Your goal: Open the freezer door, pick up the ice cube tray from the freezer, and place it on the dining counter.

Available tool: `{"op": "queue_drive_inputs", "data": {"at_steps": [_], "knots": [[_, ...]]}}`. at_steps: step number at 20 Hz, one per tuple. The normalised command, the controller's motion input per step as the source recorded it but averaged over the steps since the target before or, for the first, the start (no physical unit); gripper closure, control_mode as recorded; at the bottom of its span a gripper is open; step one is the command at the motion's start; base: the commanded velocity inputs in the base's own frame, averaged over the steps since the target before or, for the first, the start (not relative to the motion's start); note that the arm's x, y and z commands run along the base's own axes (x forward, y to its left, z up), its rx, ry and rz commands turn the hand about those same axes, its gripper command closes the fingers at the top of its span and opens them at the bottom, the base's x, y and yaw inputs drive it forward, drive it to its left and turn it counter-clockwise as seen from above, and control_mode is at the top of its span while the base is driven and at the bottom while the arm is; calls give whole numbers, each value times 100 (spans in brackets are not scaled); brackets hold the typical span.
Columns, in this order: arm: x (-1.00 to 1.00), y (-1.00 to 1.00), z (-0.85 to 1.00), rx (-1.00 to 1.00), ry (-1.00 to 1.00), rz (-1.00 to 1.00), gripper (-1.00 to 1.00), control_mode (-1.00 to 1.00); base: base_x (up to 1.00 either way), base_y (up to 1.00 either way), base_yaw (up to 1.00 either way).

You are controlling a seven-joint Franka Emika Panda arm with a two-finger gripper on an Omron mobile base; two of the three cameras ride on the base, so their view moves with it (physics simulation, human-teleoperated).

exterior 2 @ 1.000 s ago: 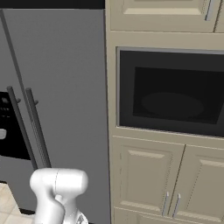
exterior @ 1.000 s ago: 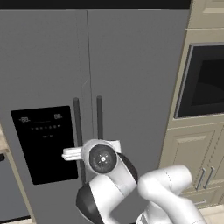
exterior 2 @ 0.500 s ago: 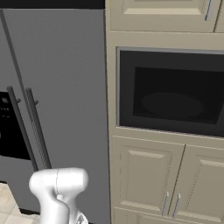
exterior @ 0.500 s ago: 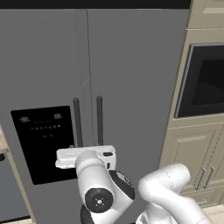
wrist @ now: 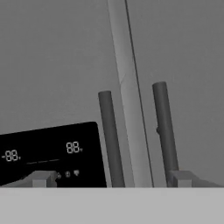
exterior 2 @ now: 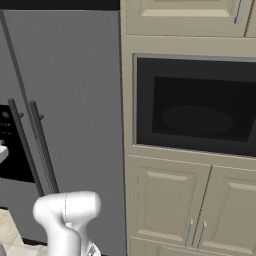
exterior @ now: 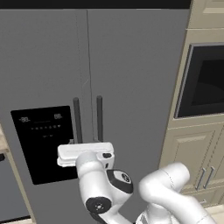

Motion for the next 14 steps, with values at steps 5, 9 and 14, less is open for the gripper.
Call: {"op": "queue_drive_inputs", "data": {"at_steps": [5, 9, 14], "knots": [[52, -2, 0, 0, 0, 0, -100, -100, 0, 0, 0], [54, 0, 0, 0, 0, 0, -100, -100, 0, 0, 0], [42, 7, 0, 0, 0, 0, -100, -100, 0, 0, 0]]}}
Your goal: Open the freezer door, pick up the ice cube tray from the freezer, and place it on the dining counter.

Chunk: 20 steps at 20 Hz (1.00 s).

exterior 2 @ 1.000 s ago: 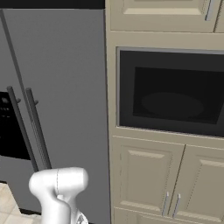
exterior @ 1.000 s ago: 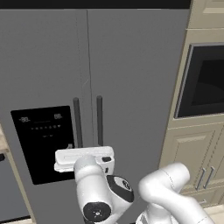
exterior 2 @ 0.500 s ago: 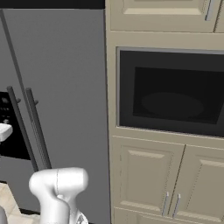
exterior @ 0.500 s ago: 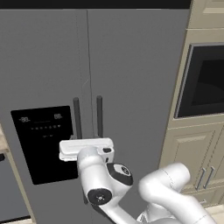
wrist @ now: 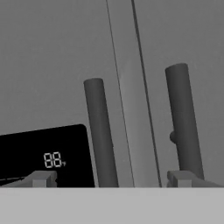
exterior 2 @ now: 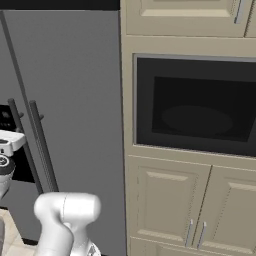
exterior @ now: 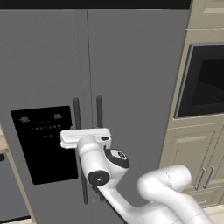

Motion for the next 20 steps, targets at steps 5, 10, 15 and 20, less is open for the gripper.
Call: {"op": "queue_drive_inputs", "data": {"at_steps": [5, 10, 15, 20], "knots": [[40, 15, 0, 0, 0, 0, -100, -100, 0, 0, 0], [31, 28, 0, 0, 0, 0, -100, -100, 0, 0, 0], [28, 22, 0, 0, 0, 0, -100, -100, 0, 0, 0], [25, 4, 0, 0, 0, 0, -100, -100, 0, 0, 0]]}}
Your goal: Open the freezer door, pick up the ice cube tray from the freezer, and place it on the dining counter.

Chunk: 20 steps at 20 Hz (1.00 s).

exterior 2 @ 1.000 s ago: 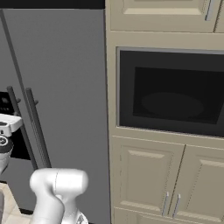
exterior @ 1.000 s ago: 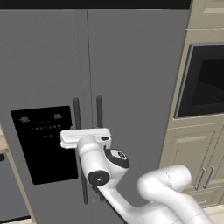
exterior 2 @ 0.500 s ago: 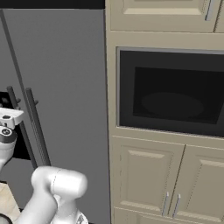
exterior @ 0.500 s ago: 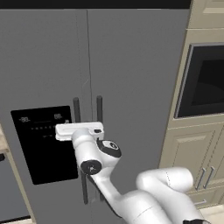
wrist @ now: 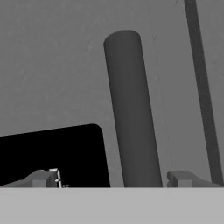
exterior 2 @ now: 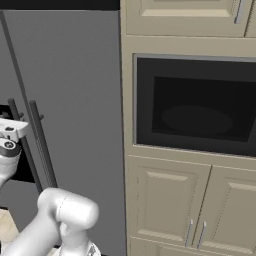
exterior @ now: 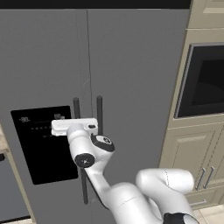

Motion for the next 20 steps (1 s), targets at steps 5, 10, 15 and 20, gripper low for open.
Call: {"op": "queue_drive_inputs", "data": {"at_steps": [5, 10, 15, 20], "knots": [[11, 0, 0, 0, 0, 0, -100, -100, 0, 0, 0], [9, 0, 0, 0, 0, 0, -100, -100, 0, 0, 0], [10, 0, 0, 0, 0, 0, -100, -100, 0, 0, 0], [15, 0, 0, 0, 0, 0, -100, -100, 0, 0, 0]]}}
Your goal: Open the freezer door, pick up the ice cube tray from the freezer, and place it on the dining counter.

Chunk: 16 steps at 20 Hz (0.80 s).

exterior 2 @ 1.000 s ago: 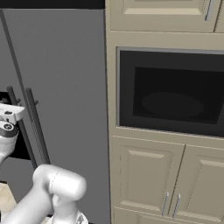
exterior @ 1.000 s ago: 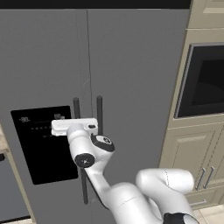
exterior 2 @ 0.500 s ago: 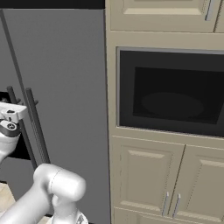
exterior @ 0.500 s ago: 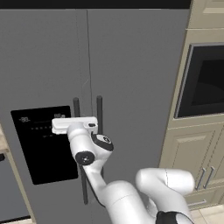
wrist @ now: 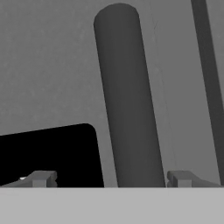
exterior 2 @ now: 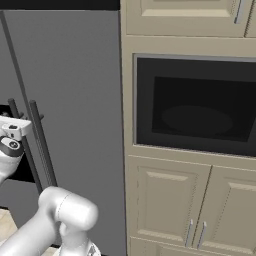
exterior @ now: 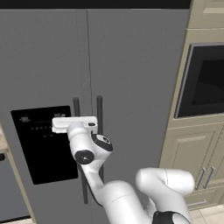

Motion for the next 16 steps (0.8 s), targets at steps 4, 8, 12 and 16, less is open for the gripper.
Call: {"op": "queue_drive_inputs", "data": {"at_steps": [4, 8, 12, 16], "knots": [[12, 0, -1, 0, 0, 0, -100, -100, 0, 0, 0], [2, 0, 0, 0, 0, 0, -100, -100, 0, 0, 0], [0, 0, 0, 0, 0, 0, -100, -100, 0, 0, 0], [0, 0, 0, 0, 0, 0, -100, -100, 0, 0, 0]]}}
